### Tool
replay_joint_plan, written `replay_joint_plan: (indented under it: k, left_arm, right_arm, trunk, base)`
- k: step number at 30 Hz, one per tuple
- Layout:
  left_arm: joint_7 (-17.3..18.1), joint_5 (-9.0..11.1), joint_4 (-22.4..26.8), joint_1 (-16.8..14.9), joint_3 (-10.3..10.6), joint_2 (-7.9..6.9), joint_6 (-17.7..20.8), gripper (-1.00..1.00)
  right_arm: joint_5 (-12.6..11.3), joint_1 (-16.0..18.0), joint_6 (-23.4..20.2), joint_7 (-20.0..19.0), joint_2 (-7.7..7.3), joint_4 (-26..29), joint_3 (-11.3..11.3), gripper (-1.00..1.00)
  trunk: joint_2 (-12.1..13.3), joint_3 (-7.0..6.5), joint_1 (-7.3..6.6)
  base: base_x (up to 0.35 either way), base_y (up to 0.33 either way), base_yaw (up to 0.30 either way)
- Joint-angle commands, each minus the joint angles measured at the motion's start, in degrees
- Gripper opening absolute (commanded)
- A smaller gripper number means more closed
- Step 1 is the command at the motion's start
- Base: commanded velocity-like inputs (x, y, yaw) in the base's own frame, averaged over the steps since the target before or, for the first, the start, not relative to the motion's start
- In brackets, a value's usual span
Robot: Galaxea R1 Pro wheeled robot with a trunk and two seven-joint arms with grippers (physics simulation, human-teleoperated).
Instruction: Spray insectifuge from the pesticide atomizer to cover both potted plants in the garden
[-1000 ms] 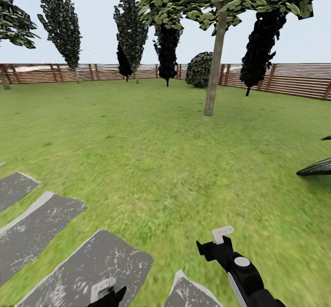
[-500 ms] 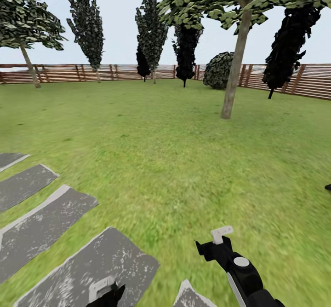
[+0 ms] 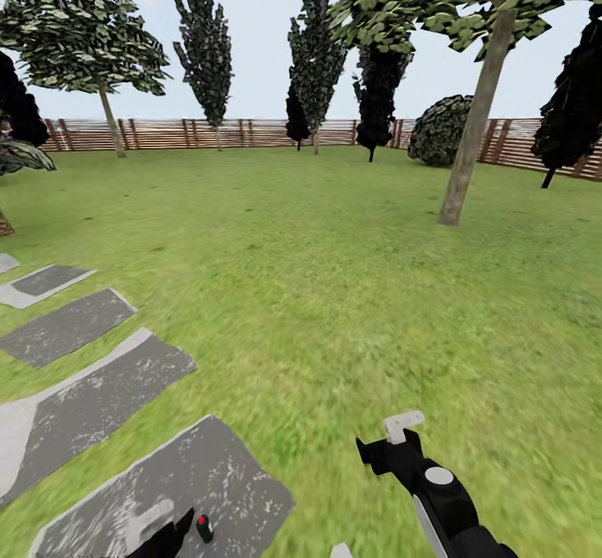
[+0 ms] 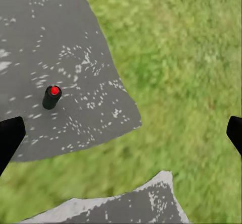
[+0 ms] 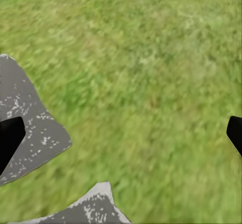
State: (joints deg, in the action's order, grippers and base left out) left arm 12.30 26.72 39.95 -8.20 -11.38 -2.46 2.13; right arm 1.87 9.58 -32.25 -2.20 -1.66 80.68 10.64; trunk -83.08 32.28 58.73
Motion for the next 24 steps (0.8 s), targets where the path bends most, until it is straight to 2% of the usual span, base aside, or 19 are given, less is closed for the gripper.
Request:
replay_joint_plan:
  k: [1, 4, 8, 12, 14, 15, 16, 18, 24]
  left_arm:
    - [-0.03, -0.03, -0.05, 0.03, -1.15, 0.03, -0.14, 1.0]
    - [-0.14, -0.24, -0.21, 0.06, -2.68, 0.11, -0.24, 1.0]
    - [-2.43, -1.74, 0.66, 0.06, -1.48, 0.78, 0.03, 1.0]
    - [-11.8, -3.03, 3.15, 0.03, 0.34, 1.32, 0.29, 1.0]
    - [-20.41, -3.26, 4.99, 0.02, 3.78, 2.15, 0.24, 1.0]
    - [-21.39, -3.26, 5.16, 0.02, 4.4, 2.21, 0.24, 1.0]
    - [-23.3, -3.23, 5.46, 0.03, 5.94, 2.32, 0.25, 1.0]
    - [-24.69, -3.3, 5.56, 0.03, 7.25, 2.43, 0.03, 1.0]
    - [-25.29, -3.43, 5.15, 0.03, 8.06, 2.41, -0.23, 1.0]
  right_arm:
    - [0.01, 0.0, 0.0, 0.0, 0.0, 0.0, 0.0, 1.0]
    - [0.01, 0.0, -0.05, 0.0, 0.01, 0.0, 0.0, 1.0]
    - [0.03, -0.03, -0.16, 0.0, 0.05, 0.0, 0.18, 1.0]
    - [0.11, -0.08, -0.37, 0.18, 0.07, 0.0, 0.67, 1.0]
    - [0.12, -0.14, -0.38, 1.83, 0.08, 0.0, 1.59, 1.0]
    - [0.11, -0.15, -0.38, 2.27, 0.09, -0.02, 1.82, 1.0]
    - [0.13, -0.16, -0.37, 3.62, 0.09, -0.03, 2.6, 1.0]
    - [0.09, -0.17, -0.38, 4.97, 0.08, -0.02, 3.65, 1.0]
    - [0.07, -0.2, -0.89, 5.61, 0.08, -0.08, 4.19, 1.0]
  trunk:
    - [0.0, -0.02, 0.0]
    - [0.0, -0.09, 0.0]
    - [0.0, -0.14, 0.0]
    - [0.0, -0.15, 0.0]
    - [0.0, -0.15, 0.0]
    - [0.0, -0.15, 0.0]
    - [0.0, -0.15, 0.0]
    - [0.0, -0.15, 0.0]
    - [0.0, -0.15, 0.0]
  base:
    - [0.154, -0.307, 0.262]
    - [0.137, -0.314, 0.262]
    - [0.065, -0.181, 0.262]
    - [0.008, -0.024, 0.262]
    - [0.001, -0.004, 0.263]
    - [0.001, -0.002, 0.263]
    - [0.0, -0.001, 0.263]
    - [0.0, -0.001, 0.263]
    - [0.079, -0.106, 0.263]
